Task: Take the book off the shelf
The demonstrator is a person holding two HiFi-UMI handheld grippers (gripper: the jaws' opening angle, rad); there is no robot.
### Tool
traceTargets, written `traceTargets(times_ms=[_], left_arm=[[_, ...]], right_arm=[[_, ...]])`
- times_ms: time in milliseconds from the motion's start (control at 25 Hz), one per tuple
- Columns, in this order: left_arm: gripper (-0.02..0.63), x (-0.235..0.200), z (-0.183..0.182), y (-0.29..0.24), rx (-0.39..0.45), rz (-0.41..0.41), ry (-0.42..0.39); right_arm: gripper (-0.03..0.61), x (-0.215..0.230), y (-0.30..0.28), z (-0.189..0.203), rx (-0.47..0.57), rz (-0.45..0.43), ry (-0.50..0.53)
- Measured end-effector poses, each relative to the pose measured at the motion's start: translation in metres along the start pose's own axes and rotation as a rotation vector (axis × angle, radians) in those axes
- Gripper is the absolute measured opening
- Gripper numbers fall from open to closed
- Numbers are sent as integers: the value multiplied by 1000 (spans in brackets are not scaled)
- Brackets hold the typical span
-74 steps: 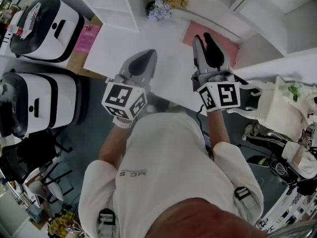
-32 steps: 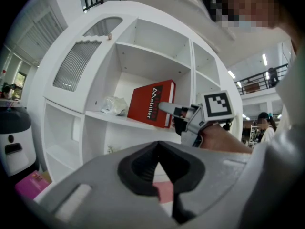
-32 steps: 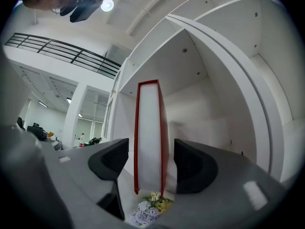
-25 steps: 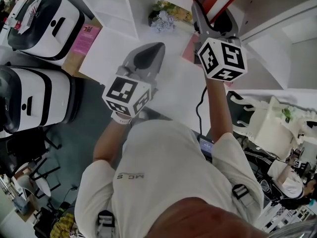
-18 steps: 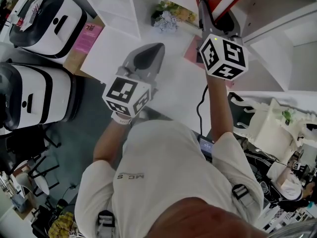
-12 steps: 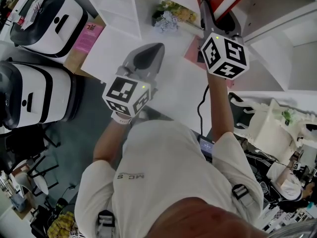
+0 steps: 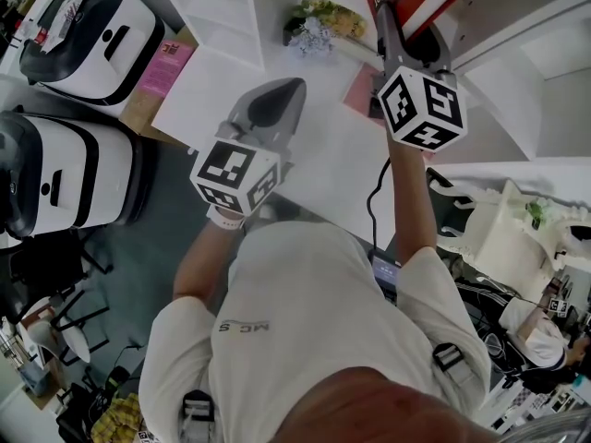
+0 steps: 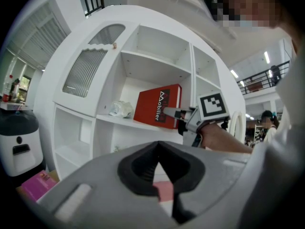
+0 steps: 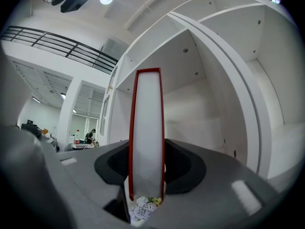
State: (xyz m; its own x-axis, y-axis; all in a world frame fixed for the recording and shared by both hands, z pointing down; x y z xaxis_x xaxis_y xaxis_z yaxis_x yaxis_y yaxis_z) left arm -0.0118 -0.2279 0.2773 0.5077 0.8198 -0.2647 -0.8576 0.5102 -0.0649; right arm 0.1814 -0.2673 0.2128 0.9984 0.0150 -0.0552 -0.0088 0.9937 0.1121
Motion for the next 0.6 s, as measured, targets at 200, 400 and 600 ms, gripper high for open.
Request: traceTargets(times_ms=[200,400,600], left_arm=[[2,6,3,10,-2,1,-2],[2,11,6,17,-5,1,-3],[2,16,9,27,-13,-5,-6]], right_arm=[[169,-4,16,-4,20,-6,4],[169,-8,32,-7,35,-20,-3],[169,-16,53,-10,52,-39,-12]])
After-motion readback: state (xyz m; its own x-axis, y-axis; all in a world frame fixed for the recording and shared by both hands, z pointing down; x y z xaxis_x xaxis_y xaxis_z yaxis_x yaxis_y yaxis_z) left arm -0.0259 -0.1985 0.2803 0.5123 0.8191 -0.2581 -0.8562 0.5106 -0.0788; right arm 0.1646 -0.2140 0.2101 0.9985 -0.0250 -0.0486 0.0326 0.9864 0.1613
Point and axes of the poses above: the fingertips, and each gripper's own axes: y backward along the fingers, x to its right, z out of its underside, the point moved 5 cm from there along y, backward along the fingers, and after that the axes turned 6 degrees about y, right-handed, at the moved point
